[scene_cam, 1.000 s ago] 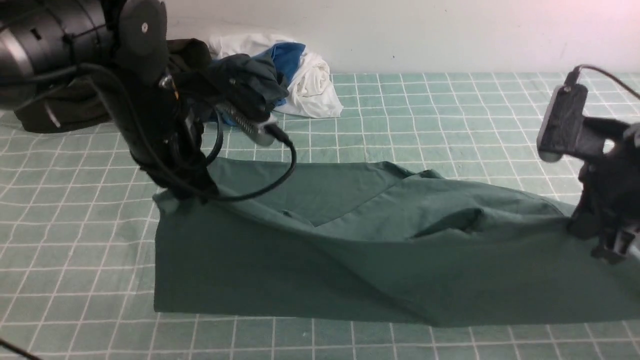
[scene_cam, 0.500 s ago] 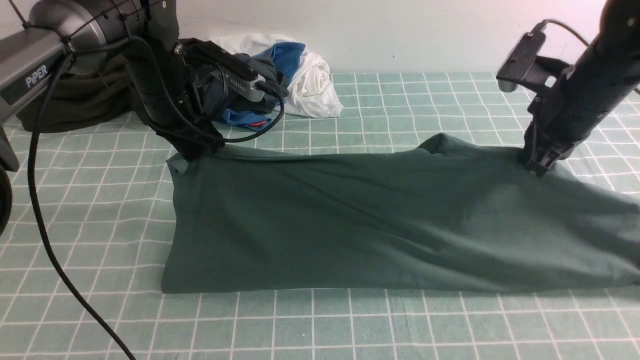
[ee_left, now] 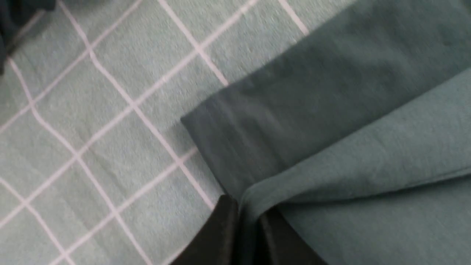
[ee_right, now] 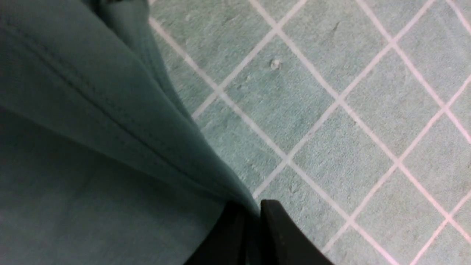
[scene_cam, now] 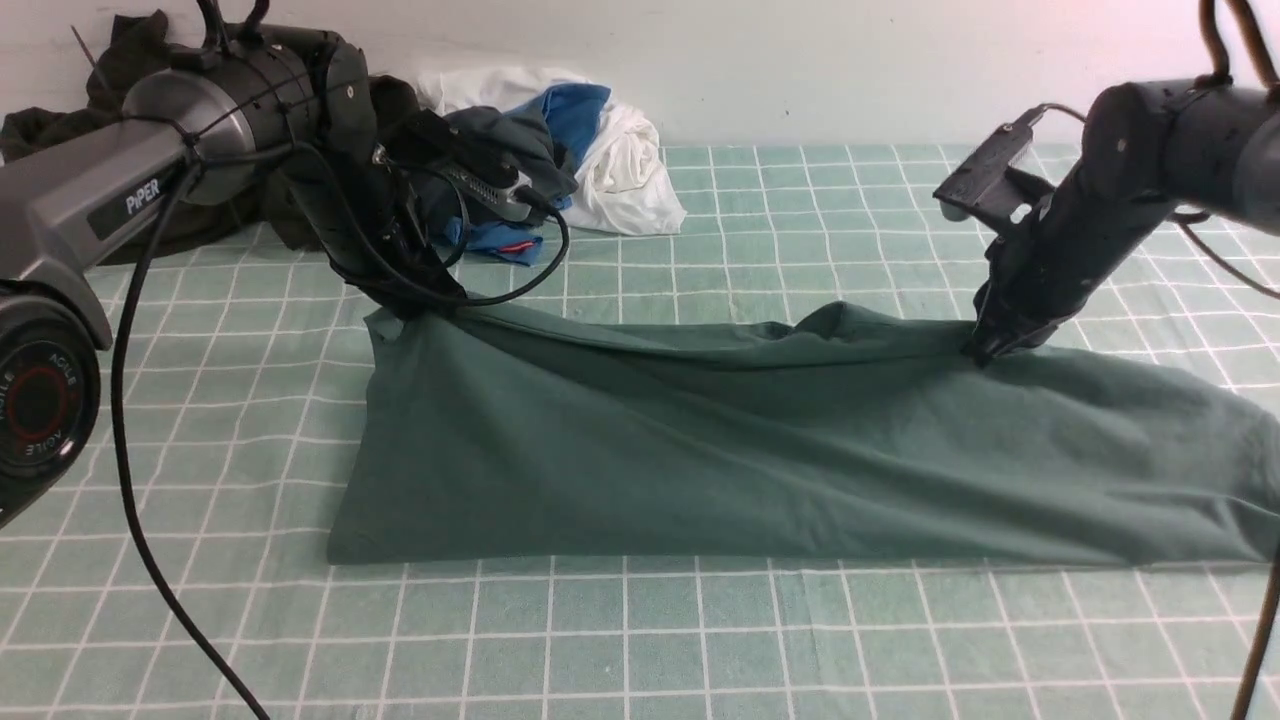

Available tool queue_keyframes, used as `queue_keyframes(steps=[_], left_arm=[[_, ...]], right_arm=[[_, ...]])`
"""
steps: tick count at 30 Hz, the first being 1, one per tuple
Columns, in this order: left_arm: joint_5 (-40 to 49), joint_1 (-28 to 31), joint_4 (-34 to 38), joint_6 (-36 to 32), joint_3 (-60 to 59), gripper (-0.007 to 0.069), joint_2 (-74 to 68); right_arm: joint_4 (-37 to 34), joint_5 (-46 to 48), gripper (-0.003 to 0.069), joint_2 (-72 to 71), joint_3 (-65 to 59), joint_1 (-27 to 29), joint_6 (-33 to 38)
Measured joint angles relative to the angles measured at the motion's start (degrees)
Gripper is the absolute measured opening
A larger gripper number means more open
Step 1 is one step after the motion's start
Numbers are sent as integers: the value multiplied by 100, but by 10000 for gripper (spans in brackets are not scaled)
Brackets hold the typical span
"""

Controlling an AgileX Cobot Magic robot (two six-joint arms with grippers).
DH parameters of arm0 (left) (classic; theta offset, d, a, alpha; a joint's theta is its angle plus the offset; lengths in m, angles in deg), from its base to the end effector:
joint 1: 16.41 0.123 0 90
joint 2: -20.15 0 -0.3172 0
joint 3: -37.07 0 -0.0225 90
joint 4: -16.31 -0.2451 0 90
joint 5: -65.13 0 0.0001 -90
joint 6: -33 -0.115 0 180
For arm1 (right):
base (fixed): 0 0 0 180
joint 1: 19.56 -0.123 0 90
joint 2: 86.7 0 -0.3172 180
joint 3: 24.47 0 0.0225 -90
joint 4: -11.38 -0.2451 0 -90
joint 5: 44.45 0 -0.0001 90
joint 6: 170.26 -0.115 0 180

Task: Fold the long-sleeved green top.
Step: Use both arms to drag the lower edge of the fabric forward and fold it over the upper edge, then use the right arm to clamp the right edge of the fabric

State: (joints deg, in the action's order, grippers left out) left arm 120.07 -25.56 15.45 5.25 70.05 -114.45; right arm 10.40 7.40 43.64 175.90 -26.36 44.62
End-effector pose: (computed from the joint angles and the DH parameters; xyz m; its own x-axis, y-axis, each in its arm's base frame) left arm 0.5067 -0.0802 0.2160 -0.7250 0.5961 -0.3451 0.5645 0.8013 0.1982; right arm 0.4756 0.0583 0.1929 -0.7105 -0.6518 -0.2651 -0.6325 0.7567 -0.1652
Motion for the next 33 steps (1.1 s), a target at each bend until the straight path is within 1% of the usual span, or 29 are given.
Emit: queue_keyframes(steps=[4, 6, 7, 8, 9, 10, 11, 12, 13, 15, 16, 17, 19, 21, 22, 23, 24, 26, 27, 28, 29, 31, 32, 33], left_arm=[[-76, 11, -67, 246, 2, 169, -78], [-76, 30, -192, 547, 60, 238, -78], [-58, 42, -322, 810, 124, 295, -78], [-57, 42, -348, 859, 138, 295, -78], [75, 53, -580, 1299, 262, 364, -78], [96, 53, -631, 1347, 296, 371, -78], [255, 55, -766, 1650, 416, 414, -78], [483, 59, -839, 1848, 572, 441, -78], [633, 59, -846, 1934, 665, 453, -78], [1000, 53, -740, 2010, 863, 462, -78], [1034, 45, -724, 2010, 877, 462, -78], [1256, 9, -604, 1980, 953, 456, -78], [1454, -83, -382, 1851, 972, 424, -78], [1514, -166, -220, 1751, 966, 387, -78], [1548, -291, -9, 1613, 947, 334, -78], [1551, -324, 38, 1577, 933, 318, -78], [1551, -448, 206, 1468, 868, 253, -78], [1555, -609, 373, 1346, 698, 155, -78], [1555, -664, 390, 1324, 636, 120, -78], [1555, -664, 397, 1319, 619, 111, -78], [1555, -716, 423, 1291, 497, 56, -78], [1555, -730, 475, 1278, 269, 13, -78], [1555, -730, 475, 1278, 269, 11, -84], [1555, -730, 476, 1278, 91, 2, -88]], right_arm=[[279, -327, 183, 63, 22, 0, -996], [497, -407, 243, 57, 49, 0, -1526], [631, -402, 276, 45, 86, 0, -1949], [650, -402, 281, 38, 86, 0, -1949], [702, -341, 316, -25, 145, 0, -2371], [694, -313, 321, -35, 156, 0, -2402], [600, -200, 335, -128, 187, -7, -2536], [448, -86, 340, -212, 209, -51, -2523], [301, 1, 340, -259, 216, -83, -2451], [-215, 216, 338, -310, 247, -221, -2144], [-276, 232, 337, -310, 249, -239, -2144], [-708, 313, 330, -282, 252, -371, -1886], [-1255, 319, 313, -154, 252, -579, -1534], [-1481, 216, 296, -20, 252, -708, -1357], [-1572, 4, 278, 161, 252, -796, -1301], [-1572, -70, 272, 209, 252, -811, -1301], [-1532, -403, 251, 402, 252, -826, -1435], [-1250, -912, 225, 631, 252, -751, -1925], [-1164, -1047, 219, 695, 252, -692, -2169], [-1152, -1074, 218, 706, 252, -692, -2236], [-989, -1291, 213, 735, 264, -604, -2696], [-669, -1534, 211, 771, 270, -453, -3297], [-669, -1534, 211, 778, 270, -435, -3336], [-509, -1515, 211, 779, 319, -297, -3565]])
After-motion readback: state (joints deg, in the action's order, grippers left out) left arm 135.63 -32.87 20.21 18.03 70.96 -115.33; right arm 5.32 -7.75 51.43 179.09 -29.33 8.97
